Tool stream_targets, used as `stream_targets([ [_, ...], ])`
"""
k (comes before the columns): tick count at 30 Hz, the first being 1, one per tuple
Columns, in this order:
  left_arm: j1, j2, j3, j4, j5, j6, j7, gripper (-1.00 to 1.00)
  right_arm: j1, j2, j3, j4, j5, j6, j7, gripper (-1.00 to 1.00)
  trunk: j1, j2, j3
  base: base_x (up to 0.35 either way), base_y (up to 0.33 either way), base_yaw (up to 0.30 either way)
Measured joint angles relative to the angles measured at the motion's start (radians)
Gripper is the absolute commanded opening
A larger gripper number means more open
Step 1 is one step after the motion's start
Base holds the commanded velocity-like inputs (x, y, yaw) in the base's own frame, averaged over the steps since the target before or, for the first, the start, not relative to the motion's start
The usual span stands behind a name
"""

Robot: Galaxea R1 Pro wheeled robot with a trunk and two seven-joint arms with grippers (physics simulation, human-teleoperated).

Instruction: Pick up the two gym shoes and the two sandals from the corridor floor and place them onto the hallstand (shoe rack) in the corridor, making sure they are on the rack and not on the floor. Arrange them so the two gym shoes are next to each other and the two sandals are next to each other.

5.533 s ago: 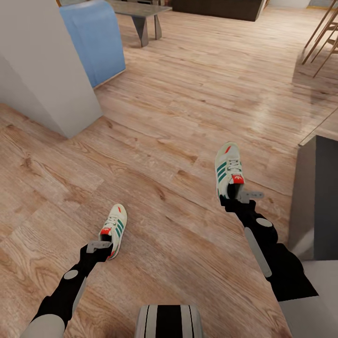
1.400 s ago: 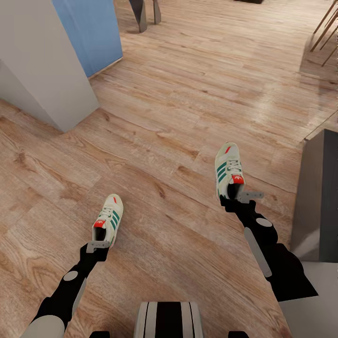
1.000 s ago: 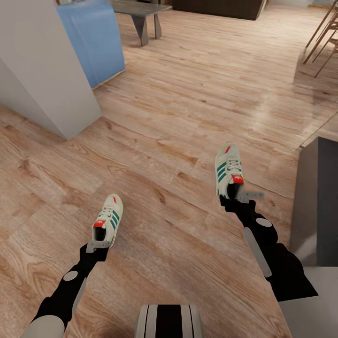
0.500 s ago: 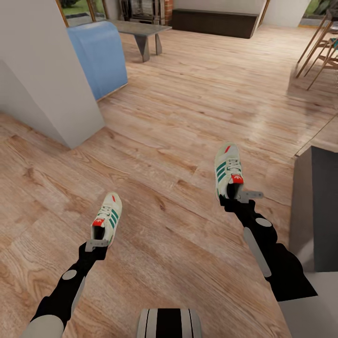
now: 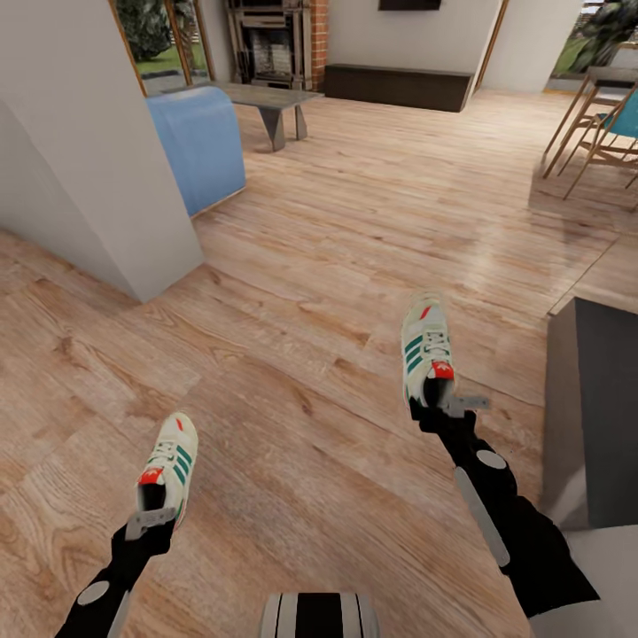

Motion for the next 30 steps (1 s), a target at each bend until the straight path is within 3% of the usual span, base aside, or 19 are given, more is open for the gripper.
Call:
stream_targets([
  [3, 0.036, -0.003, 0.028, 0.003, 0.012, -0.046, 0.0, -1.0, 0.079, -0.001, 0.021, 0.065, 0.0, -0.109, 0.001, -1.0, -0.001, 0.001, 0.016, 0.0, 0.0, 0.0],
  [8, 0.103, -0.005, 0.04, 0.024, 0.041, -0.112, 0.0, -1.0, 0.192, -0.001, 0.07, 0.218, 0.003, -0.299, 0.001, -1.0, -0.004, 0.002, 0.043, 0.0, 0.0, 0.0],
  [10, 0.132, -0.006, 0.041, 0.049, 0.058, -0.124, 0.0, -1.0, 0.23, -0.001, 0.131, 0.329, 0.009, -0.426, 0.0, -1.0, -0.004, 0.002, 0.054, 0.0, 0.0, 0.0],
  [13, 0.146, -0.005, 0.041, 0.066, 0.069, -0.154, 0.0, -1.0, 0.246, 0.0, 0.2, 0.434, 0.01, -0.537, -0.002, -1.0, -0.006, 0.003, 0.071, 0.0, 0.0, 0.0],
  [14, 0.154, -0.005, 0.041, 0.075, 0.071, -0.184, 0.0, -1.0, 0.251, 0.0, 0.254, 0.515, 0.009, -0.62, -0.004, -1.0, -0.006, 0.003, 0.076, 0.0, 0.0, 0.0],
  [16, 0.165, -0.006, 0.04, 0.09, 0.073, -0.212, 0.0, -1.0, 0.254, 0.0, 0.313, 0.615, 0.006, -0.723, -0.006, -1.0, -0.007, 0.004, 0.087, 0.0, 0.0, 0.0],
  [20, 0.173, -0.006, 0.04, 0.115, 0.073, -0.231, -0.001, -1.0, 0.256, 0.001, 0.351, 0.722, 0.001, -0.819, -0.009, -1.0, -0.009, 0.005, 0.109, 0.0, 0.0, 0.0],
  [30, 0.177, -0.005, 0.04, 0.134, 0.073, -0.237, -0.002, -1.0, 0.256, -0.001, 0.358, 0.837, 0.001, -0.857, -0.011, -1.0, -0.014, 0.007, 0.163, 0.0, 0.0, 0.0],
])
